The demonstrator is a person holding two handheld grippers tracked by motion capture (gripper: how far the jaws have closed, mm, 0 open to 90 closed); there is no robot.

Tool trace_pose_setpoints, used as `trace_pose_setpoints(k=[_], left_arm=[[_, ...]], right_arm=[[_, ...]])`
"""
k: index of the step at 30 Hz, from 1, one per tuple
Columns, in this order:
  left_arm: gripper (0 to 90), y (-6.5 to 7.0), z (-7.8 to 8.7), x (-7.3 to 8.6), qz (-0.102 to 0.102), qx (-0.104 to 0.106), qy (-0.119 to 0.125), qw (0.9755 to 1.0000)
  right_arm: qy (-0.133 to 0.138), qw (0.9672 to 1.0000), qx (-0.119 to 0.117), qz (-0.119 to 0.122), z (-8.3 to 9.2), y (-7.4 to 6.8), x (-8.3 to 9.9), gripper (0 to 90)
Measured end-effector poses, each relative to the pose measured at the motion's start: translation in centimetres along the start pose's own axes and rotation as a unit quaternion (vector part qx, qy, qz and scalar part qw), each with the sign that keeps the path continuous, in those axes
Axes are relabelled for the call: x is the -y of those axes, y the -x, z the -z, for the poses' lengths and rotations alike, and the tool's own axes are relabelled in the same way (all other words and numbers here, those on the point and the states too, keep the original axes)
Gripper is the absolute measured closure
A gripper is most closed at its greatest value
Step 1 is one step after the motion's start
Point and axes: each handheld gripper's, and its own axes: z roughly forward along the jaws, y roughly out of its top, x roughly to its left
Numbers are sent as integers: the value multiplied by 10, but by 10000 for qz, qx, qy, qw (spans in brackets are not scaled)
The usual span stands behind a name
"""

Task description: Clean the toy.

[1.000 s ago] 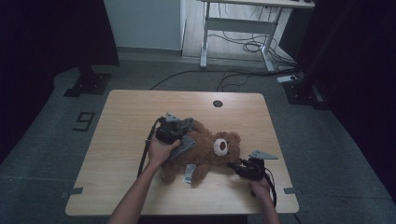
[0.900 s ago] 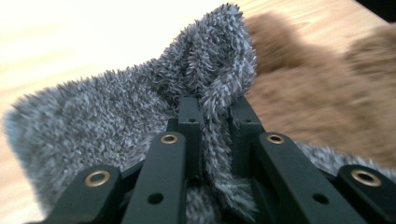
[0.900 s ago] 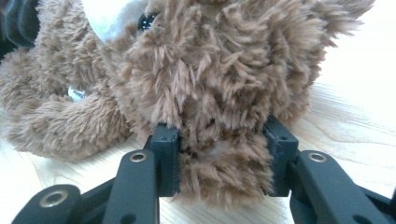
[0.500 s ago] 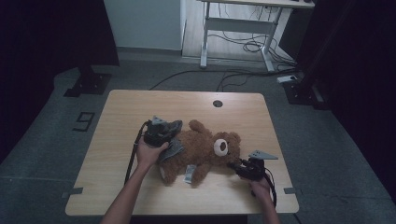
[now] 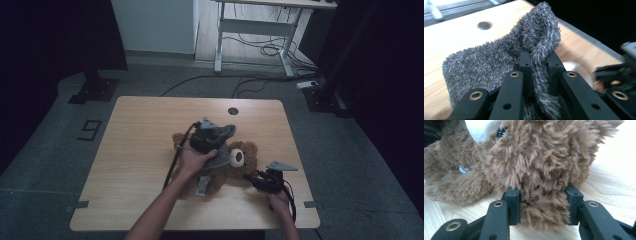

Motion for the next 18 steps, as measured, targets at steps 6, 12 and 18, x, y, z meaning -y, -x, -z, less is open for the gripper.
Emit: trace_pose_setpoints(k=[6, 12, 18], left_arm=[[782, 36, -49, -11, -155, 192, -412, 9988], [782, 35, -68, 5, -64, 236, -423, 9988], [782, 25, -52, 11, -12, 266, -416, 9988]], right_arm=[[34, 10000, -25, -46, 0, 1, 0, 585], [-67, 10000, -17, -59, 0, 2, 0, 585], [-91, 10000, -32, 27, -2, 0, -1, 587]])
